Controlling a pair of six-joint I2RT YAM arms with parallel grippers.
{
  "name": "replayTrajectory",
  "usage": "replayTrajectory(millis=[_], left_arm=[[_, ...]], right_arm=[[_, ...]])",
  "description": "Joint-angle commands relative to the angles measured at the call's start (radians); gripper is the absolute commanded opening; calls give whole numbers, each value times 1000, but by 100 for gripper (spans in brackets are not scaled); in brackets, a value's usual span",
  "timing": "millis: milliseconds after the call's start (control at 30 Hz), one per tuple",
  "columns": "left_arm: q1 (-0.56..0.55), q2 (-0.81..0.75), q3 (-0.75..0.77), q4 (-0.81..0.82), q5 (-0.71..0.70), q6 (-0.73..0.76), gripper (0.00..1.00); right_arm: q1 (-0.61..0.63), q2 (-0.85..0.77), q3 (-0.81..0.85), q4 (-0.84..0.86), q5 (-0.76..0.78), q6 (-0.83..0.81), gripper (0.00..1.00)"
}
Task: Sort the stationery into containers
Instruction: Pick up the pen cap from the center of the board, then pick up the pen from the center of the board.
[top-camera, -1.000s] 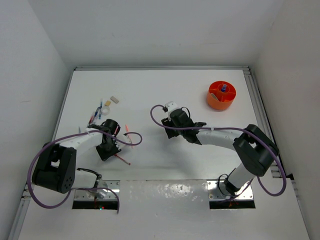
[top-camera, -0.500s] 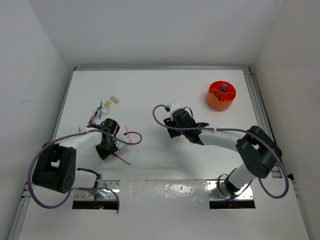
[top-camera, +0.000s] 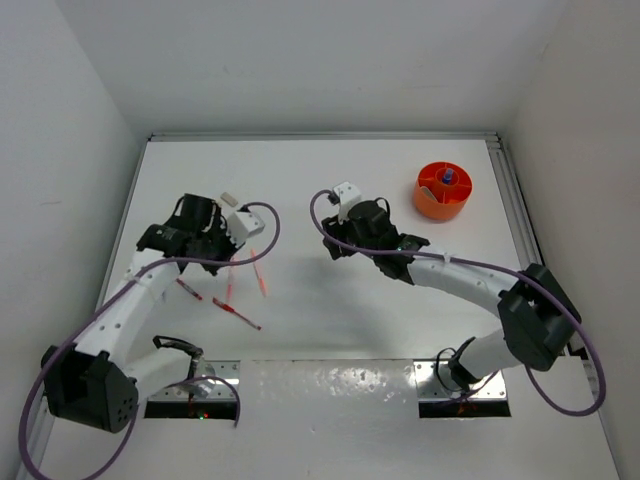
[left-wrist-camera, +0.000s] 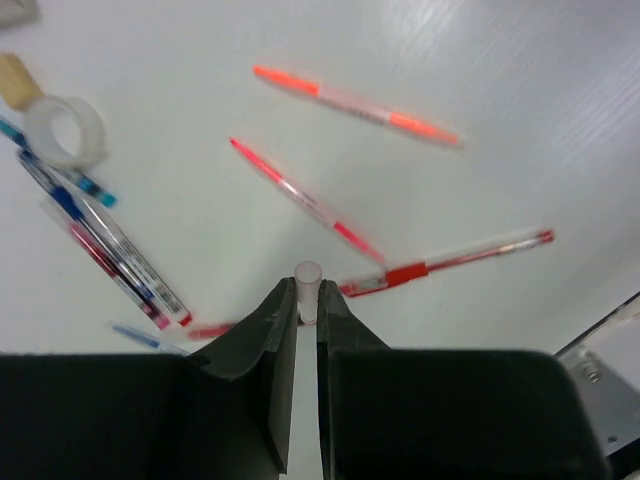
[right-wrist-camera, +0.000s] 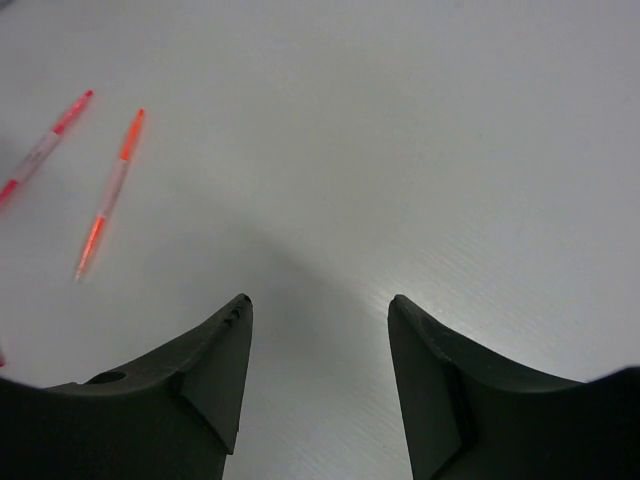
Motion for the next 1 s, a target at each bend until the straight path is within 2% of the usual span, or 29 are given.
replayTrajectory(millis=[0, 100, 267, 333, 400, 567, 600, 633, 667, 767, 800, 967], left_arm=[[22, -113, 83, 12, 166, -64, 0], [40, -190, 136, 94, 338, -152, 0], [83, -299, 134, 289, 469, -339, 0], [85, -344, 124, 349, 409, -413, 0], [88, -388, 113, 369, 327, -416, 0], [91, -553, 56, 441, 46, -321, 0], [91, -575, 41, 449, -70, -306, 0], [90, -601, 6, 457, -132, -280, 0], [90, -649, -16, 467, -254, -270, 0], [90, -727, -91, 472, -400, -235, 0], [88, -744, -105, 471, -419, -233, 0], [91, -825, -166, 445, -502, -250, 0]], right_arm=[[-5, -76, 28, 56, -105, -44, 56], [-4, -139, -10, 122, -235, -67, 57], [6, -213, -105, 355, -397, -52, 59], [18, -192, -107, 419, -400, -17, 59], [29, -115, -75, 421, -383, 58, 56], [133, 98, 217, 202, -159, 212, 49], [153, 141, 260, 172, -106, 220, 48], [185, 225, 348, 111, -76, 249, 48], [202, 270, 396, 74, -53, 270, 48], [248, 437, 583, -68, -15, 348, 48], [263, 475, 672, -138, 10, 365, 48], [308, 680, 870, -238, 77, 398, 48]])
